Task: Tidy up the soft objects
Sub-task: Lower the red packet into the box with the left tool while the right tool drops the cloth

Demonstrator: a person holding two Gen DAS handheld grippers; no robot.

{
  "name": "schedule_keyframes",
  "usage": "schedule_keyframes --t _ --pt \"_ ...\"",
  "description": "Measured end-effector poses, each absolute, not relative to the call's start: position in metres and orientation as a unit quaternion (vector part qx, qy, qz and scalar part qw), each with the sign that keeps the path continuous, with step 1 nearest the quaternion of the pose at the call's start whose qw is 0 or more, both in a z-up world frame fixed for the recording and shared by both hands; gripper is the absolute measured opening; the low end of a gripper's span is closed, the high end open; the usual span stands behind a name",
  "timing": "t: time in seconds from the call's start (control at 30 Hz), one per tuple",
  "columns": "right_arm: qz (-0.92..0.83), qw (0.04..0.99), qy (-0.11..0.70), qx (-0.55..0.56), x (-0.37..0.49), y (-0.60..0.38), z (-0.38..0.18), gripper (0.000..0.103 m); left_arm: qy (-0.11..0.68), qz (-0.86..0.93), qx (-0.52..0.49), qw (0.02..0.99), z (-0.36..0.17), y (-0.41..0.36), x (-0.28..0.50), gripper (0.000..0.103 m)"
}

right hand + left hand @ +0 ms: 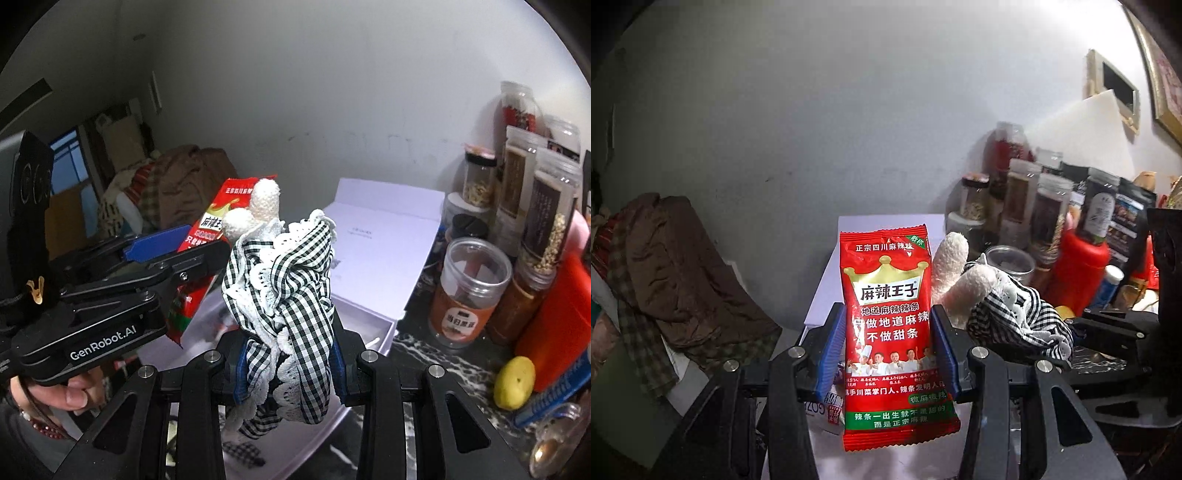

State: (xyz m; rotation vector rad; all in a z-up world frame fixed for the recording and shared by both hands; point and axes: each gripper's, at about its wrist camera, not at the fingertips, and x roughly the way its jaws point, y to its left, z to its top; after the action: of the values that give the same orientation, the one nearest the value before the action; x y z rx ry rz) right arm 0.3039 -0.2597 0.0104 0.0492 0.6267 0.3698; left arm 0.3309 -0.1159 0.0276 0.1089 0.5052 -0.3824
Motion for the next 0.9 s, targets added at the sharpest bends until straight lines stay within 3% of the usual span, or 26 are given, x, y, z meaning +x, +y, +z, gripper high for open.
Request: schedule_keyframes --t 0.7,0.9 --pt "0.137 0.907 0.398 -0.008 0.345 -0.246 -0.055 0.04 0.386 -0.133 0.07 0.91 -0.044 -0.117 0.374 0.046" --pt "0.131 0.906 0.403 -0.015 0.345 -0.246 -0.054 0.051 0.407 -0.125 0.073 0.902 -0.047 -0.115 0.377 0.047"
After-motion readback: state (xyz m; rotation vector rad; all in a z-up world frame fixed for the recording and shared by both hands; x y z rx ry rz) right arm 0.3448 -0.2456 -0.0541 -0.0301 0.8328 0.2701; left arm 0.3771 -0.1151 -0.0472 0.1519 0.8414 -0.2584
